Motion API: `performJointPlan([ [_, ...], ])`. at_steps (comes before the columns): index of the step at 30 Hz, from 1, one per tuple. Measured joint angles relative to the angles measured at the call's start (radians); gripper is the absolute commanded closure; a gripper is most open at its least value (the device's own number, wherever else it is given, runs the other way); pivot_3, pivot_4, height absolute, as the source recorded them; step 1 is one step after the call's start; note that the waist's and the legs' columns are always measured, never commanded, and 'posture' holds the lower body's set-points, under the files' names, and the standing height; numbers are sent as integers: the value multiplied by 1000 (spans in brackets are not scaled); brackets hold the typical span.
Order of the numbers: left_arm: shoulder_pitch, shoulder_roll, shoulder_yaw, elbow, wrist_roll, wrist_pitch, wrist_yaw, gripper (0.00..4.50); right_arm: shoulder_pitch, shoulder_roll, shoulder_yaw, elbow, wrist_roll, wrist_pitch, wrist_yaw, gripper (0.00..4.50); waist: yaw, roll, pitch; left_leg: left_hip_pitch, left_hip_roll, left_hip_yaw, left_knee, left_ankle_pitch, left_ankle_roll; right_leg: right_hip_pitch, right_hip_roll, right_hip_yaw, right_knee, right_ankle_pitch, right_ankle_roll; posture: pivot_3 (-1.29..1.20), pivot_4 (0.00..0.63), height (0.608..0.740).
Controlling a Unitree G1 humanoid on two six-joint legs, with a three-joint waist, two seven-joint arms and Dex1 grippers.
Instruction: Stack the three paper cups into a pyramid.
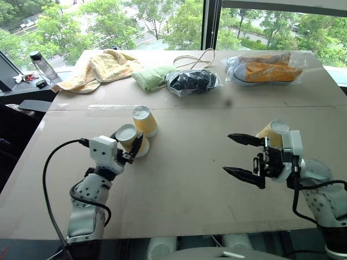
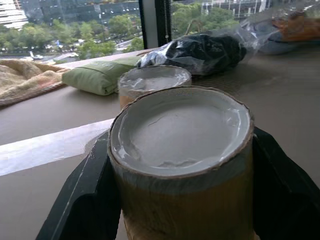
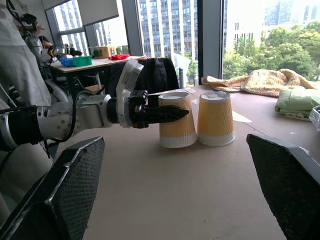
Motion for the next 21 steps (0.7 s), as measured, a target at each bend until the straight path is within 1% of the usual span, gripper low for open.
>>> performJointPlan([
  [4, -85, 5, -98, 12, 1, 30, -83, 1978, 16, 6, -2, -11, -3, -4, -18, 0, -2, 0, 0, 0, 0, 0, 0, 0, 0, 0, 4, 1, 0, 0, 0, 0, 150, 740],
  [6, -137, 6, -157, 60, 17, 29, -139, 1978, 29, 12, -3, -14, -5, -8, -29, 0, -3, 0, 0, 0, 0, 0, 0, 0, 0, 0, 5, 1, 0, 0, 0, 0, 150, 740],
  [12, -194, 16, -222, 130, 46, -9, -228, 1978, 43, 13, -4, -24, -9, -18, -46, 0, -4, 0, 0, 0, 0, 0, 0, 0, 0, 0, 6, 1, 0, 0, 0, 0, 150, 740],
  [17, -241, -16, -270, 165, 62, -13, -258, 1978, 50, 15, -4, -30, -13, -23, -59, 0, 4, 0, 0, 0, 0, 0, 1, 0, 0, 0, 6, 1, 0, 0, 0, 0, 150, 740],
  [21, -291, -62, -330, 196, 104, -14, -258, 1978, 51, 15, -5, -31, -13, -26, -63, 0, 15, 0, 0, 0, -1, 0, 1, 0, 0, 0, 6, 1, 0, 0, 0, 0, 150, 740],
])
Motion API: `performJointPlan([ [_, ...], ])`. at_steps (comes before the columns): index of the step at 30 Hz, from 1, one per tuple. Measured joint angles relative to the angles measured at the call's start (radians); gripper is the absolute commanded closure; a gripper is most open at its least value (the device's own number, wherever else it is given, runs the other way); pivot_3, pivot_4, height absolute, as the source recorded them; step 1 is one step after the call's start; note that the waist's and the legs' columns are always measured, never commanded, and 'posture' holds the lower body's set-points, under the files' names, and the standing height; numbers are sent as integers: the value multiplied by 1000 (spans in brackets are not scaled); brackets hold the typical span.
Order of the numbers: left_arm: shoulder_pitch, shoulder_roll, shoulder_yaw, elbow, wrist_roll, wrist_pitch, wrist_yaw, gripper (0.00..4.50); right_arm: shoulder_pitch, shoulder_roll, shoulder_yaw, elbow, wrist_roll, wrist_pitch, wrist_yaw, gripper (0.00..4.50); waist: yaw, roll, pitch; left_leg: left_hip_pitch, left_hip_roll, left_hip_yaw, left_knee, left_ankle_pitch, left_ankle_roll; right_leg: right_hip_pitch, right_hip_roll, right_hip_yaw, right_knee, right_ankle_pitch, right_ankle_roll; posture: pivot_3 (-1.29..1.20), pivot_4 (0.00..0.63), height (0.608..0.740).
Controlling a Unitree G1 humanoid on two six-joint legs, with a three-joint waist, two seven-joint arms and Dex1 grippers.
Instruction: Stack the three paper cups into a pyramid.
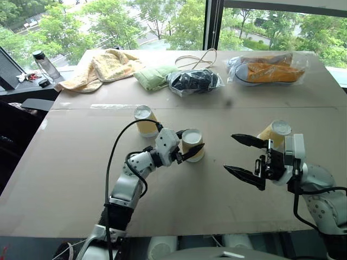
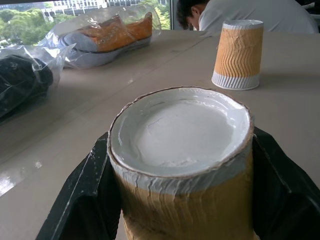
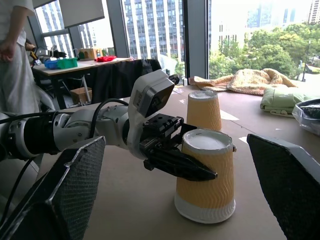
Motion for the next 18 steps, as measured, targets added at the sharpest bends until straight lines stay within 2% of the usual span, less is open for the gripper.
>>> performJointPlan([
  [8, -95, -95, -84, 87, 89, -10, 29, 1978, 28, -26, -42, -5, 1, -1, -2, 0, 2, 0, 0, -2, -1, -2, 4, 0, 0, 0, 1, -1, 0, 0, 0, 0, 150, 740],
  [18, -138, -118, -124, 141, 117, -44, 20, 1978, 116, -113, -179, 23, -1, -7, 32, 0, 2, 0, 0, -2, -1, -2, 5, 0, 0, 0, 1, -1, 0, 0, 0, 0, 150, 740],
])
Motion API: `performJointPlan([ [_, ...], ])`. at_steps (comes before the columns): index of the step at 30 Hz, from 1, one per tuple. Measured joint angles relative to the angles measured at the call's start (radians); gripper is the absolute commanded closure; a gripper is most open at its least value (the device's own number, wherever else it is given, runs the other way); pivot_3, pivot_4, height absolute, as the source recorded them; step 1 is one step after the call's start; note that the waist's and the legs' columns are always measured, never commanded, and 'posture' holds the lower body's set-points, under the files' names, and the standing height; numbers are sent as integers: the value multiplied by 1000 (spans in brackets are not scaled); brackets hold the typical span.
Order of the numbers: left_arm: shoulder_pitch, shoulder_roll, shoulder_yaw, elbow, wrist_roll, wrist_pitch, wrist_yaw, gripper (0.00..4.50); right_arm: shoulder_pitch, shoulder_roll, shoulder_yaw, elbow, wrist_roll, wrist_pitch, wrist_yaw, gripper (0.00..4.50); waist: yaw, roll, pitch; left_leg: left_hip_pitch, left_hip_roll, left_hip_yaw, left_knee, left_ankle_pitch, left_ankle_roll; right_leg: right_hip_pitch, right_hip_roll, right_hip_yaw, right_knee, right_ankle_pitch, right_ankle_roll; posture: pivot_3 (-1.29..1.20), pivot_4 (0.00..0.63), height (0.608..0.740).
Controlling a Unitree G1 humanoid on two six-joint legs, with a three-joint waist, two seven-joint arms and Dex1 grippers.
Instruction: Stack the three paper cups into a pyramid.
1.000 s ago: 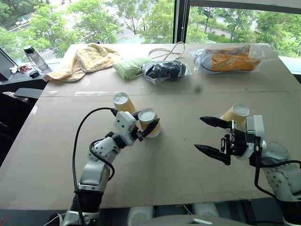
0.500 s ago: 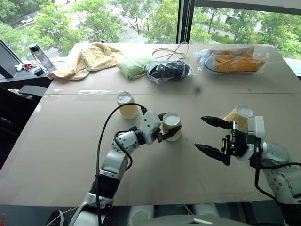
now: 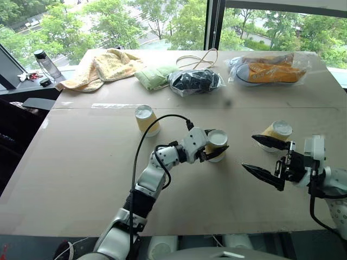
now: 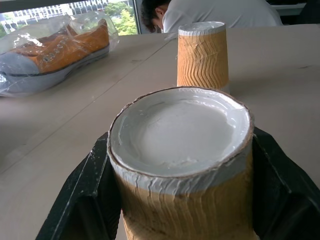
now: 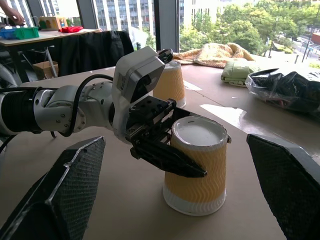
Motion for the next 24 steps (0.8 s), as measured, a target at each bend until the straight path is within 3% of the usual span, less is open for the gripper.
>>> performJointPlan([
  [8, -13, -18, -8, 27, -3, -15, -18, 1978, 52, -23, -43, 0, 3, -4, 17, 0, 1, 0, 0, -1, 0, -1, 2, 0, 0, 0, 0, 0, 0, 0, 0, 0, 150, 740],
  [9, -12, -21, -9, 27, -4, -13, -21, 937, 59, -25, -49, 0, 3, -4, 18, 0, 1, 0, 0, -1, 0, -1, 2, 0, 0, 0, 0, 0, 0, 0, 0, 0, 150, 740],
  [11, -9, -27, -14, 31, -4, -12, -25, 96, 68, -38, -65, 0, 4, -4, 23, 0, 0, 0, 0, -1, 0, -1, 2, 0, 0, 0, 1, 0, 0, 0, 0, 0, 150, 740],
  [17, 3, -33, -13, 31, -17, -14, -31, 37, 81, -48, -76, 0, 6, -4, 35, 0, -1, 0, 0, -1, 0, -1, 3, 0, 0, 0, 2, 0, 0, 0, 0, 0, 150, 740],
  [24, 21, -13, 61, -146, -84, 24, 2, 37, 94, -54, -111, 2, 10, -4, 47, 0, -1, 1, 0, -1, 2, -2, 3, 0, 0, 0, 2, 0, 1, 0, 0, 0, 150, 740],
])
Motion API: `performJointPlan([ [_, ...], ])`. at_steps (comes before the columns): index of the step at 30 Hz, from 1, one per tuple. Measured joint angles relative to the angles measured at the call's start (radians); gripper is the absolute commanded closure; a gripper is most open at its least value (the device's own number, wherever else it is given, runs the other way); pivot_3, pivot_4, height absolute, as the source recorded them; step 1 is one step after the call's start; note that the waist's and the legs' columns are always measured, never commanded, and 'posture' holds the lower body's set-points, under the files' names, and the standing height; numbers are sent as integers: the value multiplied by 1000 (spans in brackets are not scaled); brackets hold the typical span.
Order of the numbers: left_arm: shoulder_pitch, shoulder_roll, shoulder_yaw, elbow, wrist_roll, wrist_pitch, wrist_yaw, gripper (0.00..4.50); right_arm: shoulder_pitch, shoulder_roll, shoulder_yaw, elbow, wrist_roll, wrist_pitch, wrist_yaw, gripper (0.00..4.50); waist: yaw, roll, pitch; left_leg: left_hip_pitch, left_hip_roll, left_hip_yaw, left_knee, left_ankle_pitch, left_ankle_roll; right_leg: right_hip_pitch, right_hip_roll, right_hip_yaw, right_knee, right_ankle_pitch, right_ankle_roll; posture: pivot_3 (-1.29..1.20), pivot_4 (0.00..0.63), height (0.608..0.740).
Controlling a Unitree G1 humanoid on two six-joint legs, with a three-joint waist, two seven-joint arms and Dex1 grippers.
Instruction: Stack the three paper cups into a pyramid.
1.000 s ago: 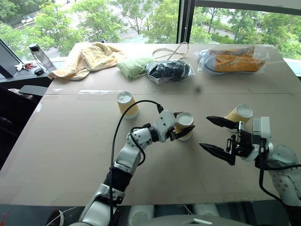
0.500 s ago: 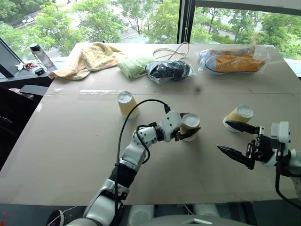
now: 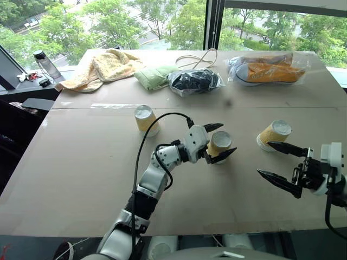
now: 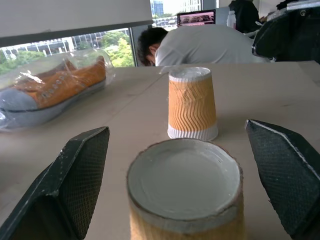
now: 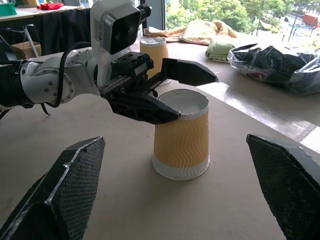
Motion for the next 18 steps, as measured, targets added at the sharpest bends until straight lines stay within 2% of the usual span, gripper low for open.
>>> performJointPlan([
  [4, 17, 1, 59, -125, -64, 71, 43, 37, -6, -1, 0, 13, 0, 0, 11, 0, 0, 0, 0, 0, 0, 0, 0, 0, 0, 0, 0, 0, 0, 0, 0, 0, 150, 740],
  [9, 15, -5, 194, -279, -89, 141, 228, 37, -21, -5, 0, 23, 1, 0, 21, 0, -1, 0, 0, -1, 0, -1, 1, 0, 0, 0, 0, 0, 0, 0, 0, 0, 150, 740],
  [13, 61, 28, 368, -367, 2, 163, 438, 37, -44, -5, 1, 36, 11, 1, 35, 0, -3, 0, 0, 0, 0, -2, 1, 0, 0, 0, 2, 1, 1, 0, 0, 0, 150, 740],
  [18, 248, 38, 423, -421, 89, 244, 569, 37, -87, -5, 11, 38, 31, 18, 47, 0, 3, 0, 1, -1, 1, -4, 1, 0, 0, 0, 0, 0, 0, 0, 0, 0, 150, 740],
])
